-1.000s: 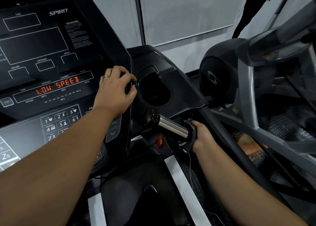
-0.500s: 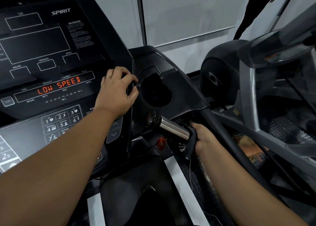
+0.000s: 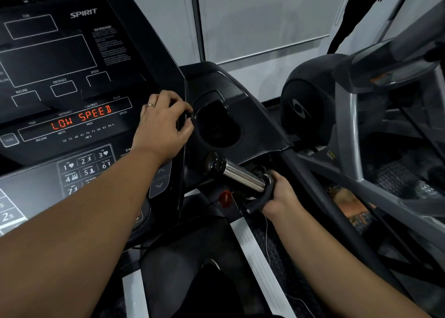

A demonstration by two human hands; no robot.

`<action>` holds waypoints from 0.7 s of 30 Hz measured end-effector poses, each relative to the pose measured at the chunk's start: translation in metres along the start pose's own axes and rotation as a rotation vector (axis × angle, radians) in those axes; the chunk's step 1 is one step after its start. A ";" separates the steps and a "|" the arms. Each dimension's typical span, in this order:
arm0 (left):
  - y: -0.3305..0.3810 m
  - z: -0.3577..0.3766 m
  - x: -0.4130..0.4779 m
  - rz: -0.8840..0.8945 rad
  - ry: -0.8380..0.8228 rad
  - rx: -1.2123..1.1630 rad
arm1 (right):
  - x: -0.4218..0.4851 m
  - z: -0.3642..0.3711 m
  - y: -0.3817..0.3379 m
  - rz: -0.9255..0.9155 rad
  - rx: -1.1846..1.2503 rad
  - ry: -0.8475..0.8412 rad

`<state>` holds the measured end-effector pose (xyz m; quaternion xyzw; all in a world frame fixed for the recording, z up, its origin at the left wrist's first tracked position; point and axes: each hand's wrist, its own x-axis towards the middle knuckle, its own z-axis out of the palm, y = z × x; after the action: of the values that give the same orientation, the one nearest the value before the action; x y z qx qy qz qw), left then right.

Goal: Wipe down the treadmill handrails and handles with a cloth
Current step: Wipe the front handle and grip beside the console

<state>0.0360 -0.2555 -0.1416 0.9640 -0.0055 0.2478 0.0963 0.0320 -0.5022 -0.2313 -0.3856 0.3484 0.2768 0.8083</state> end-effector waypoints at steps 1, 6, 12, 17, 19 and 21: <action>0.000 0.000 0.000 -0.001 -0.001 0.000 | 0.001 0.001 0.002 -0.009 -0.002 0.015; 0.000 0.001 0.000 0.003 -0.005 0.000 | 0.004 0.003 0.005 -0.045 -0.012 0.032; -0.001 0.002 0.000 0.001 0.002 -0.006 | 0.014 -0.002 -0.008 -0.043 -0.168 -0.004; -0.001 0.002 0.000 -0.003 0.000 -0.006 | 0.021 -0.009 -0.013 0.007 -0.153 0.003; -0.001 0.002 0.000 -0.007 0.003 -0.008 | 0.022 -0.015 -0.015 0.008 -0.130 -0.024; -0.001 0.002 0.000 -0.002 0.001 0.000 | 0.024 -0.016 -0.017 0.013 -0.110 -0.042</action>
<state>0.0371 -0.2552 -0.1429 0.9639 -0.0045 0.2480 0.0966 0.0535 -0.5208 -0.2500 -0.4212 0.3183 0.3086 0.7912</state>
